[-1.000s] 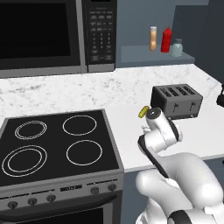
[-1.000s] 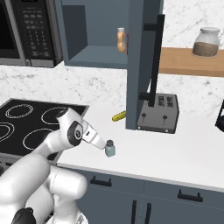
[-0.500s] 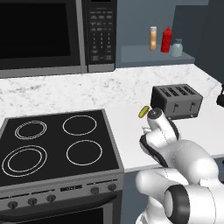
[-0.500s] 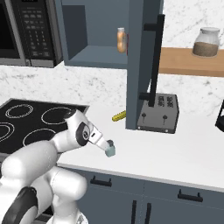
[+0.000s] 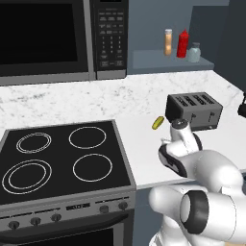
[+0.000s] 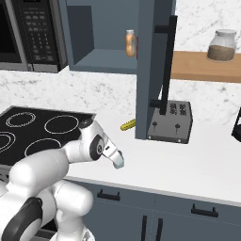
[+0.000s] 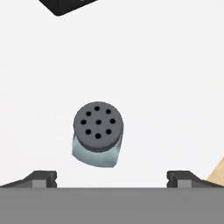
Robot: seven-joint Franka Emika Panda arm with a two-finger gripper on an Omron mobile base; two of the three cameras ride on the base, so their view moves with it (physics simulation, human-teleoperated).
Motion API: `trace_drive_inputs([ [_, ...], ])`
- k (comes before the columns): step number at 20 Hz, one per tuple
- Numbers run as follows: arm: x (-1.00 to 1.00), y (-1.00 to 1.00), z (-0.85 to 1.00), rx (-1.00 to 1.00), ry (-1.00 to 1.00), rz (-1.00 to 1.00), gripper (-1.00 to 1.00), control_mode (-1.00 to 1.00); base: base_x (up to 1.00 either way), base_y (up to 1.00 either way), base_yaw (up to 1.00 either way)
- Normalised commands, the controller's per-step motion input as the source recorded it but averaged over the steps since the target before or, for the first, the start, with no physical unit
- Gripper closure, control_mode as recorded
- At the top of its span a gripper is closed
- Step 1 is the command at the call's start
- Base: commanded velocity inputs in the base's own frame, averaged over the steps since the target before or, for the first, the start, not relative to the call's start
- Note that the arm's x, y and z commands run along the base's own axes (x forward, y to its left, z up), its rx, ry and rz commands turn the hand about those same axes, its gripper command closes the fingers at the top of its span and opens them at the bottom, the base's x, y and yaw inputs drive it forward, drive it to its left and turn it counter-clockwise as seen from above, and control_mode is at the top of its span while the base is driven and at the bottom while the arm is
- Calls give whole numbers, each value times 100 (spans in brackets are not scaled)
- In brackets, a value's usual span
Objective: Put the shaker and condiment bottle from the counter next to their counterparts in the cabinet.
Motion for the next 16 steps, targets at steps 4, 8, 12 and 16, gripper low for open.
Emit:
trace_drive_inputs([
  [4,-2,6,0,6,-1,0,-100,-100,0,0,0],
  [8,0,0,0,1,-5,0,-100,-100,0,0,0],
  [12,3,0,-2,0,-1,0,-100,-100,0,0,0],
  [16,9,0,-25,0,-3,0,-100,-100,0,0,0],
])
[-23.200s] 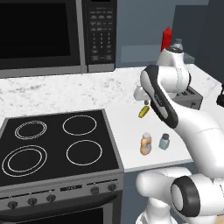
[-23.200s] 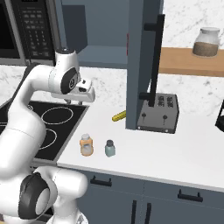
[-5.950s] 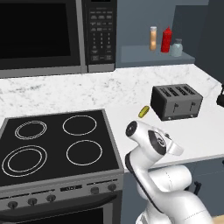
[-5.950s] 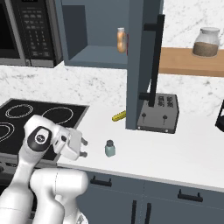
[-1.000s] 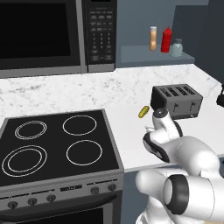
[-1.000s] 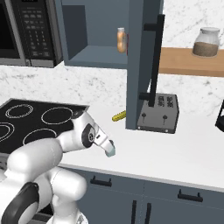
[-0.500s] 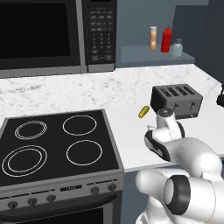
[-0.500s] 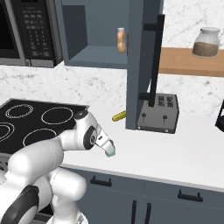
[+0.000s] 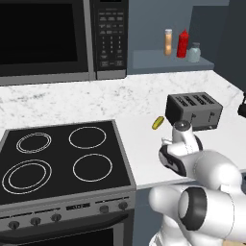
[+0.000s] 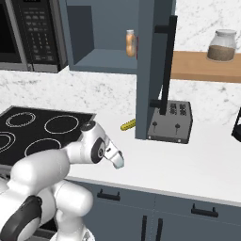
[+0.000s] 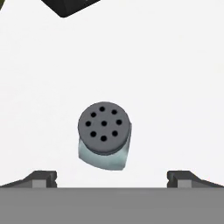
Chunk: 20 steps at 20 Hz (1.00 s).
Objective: Put the shaker and condiment bottle from the counter next to their counterparts in the cabinet.
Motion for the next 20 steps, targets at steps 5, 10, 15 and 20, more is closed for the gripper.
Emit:
trace_drive_inputs([
  [5,9,0,-15,0,-4,0,-100,-100,0,0,0],
  [10,24,0,-7,0,-3,0,-100,-100,0,0,0],
  [15,32,-8,-11,0,-4,0,-100,-100,0,0,0],
  [20,31,-30,-5,3,-3,0,100,-100,0,0,0],
])
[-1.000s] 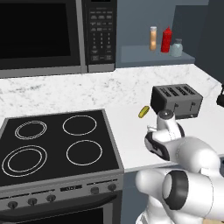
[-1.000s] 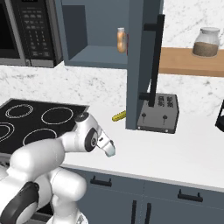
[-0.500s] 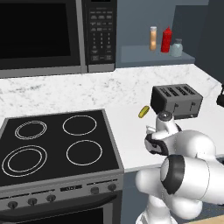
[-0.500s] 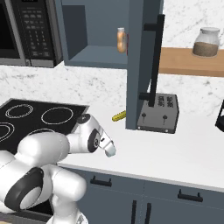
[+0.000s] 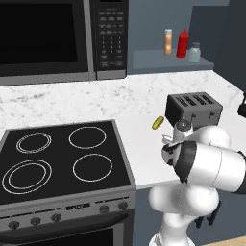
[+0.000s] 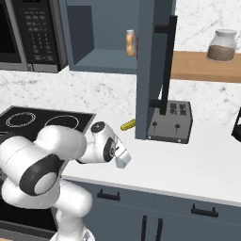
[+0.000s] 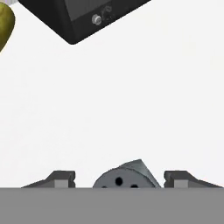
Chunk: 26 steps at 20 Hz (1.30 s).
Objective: Put the shaker and condiment bottle from the counter next to their counterparts in the cabinet.
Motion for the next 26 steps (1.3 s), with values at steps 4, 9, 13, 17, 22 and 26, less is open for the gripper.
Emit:
trace_drive_inputs([
  [4,24,-54,0,14,0,0,100,-100,0,0,0],
  [9,-34,-42,20,23,0,-3,100,-100,0,0,0],
  [13,-48,-21,34,22,1,-12,100,-100,0,0,0],
  [17,-22,0,50,9,4,-11,100,-100,0,0,0],
  [22,-3,0,34,0,-2,0,100,-100,0,0,0],
  [26,-21,0,86,0,-9,-5,100,-100,0,0,0],
])
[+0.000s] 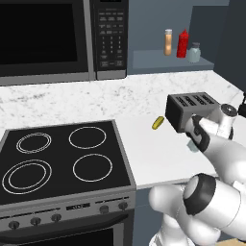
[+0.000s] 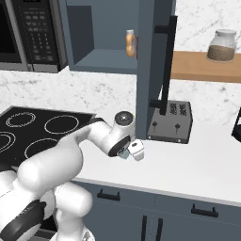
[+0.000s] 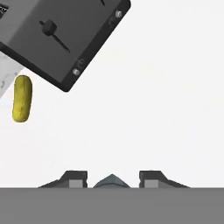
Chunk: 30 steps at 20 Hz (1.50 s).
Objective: Put the shaker and condiment bottle from the counter next to their counterparts in the cabinet.
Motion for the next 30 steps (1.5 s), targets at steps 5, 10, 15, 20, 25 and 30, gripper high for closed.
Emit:
trace_drive_inputs([
  [5,-28,6,73,-4,-21,-6,100,-100,0,0,0],
  [10,0,39,63,-14,-18,-9,100,-100,0,0,0],
  [15,5,37,88,-17,-10,-3,100,-100,0,0,0],
  [20,-4,16,60,-4,-1,-7,100,-100,0,0,0],
  [25,3,4,95,-4,0,-1,100,-100,0,0,0],
  [30,1,0,100,-2,1,0,100,-100,0,0,0],
])
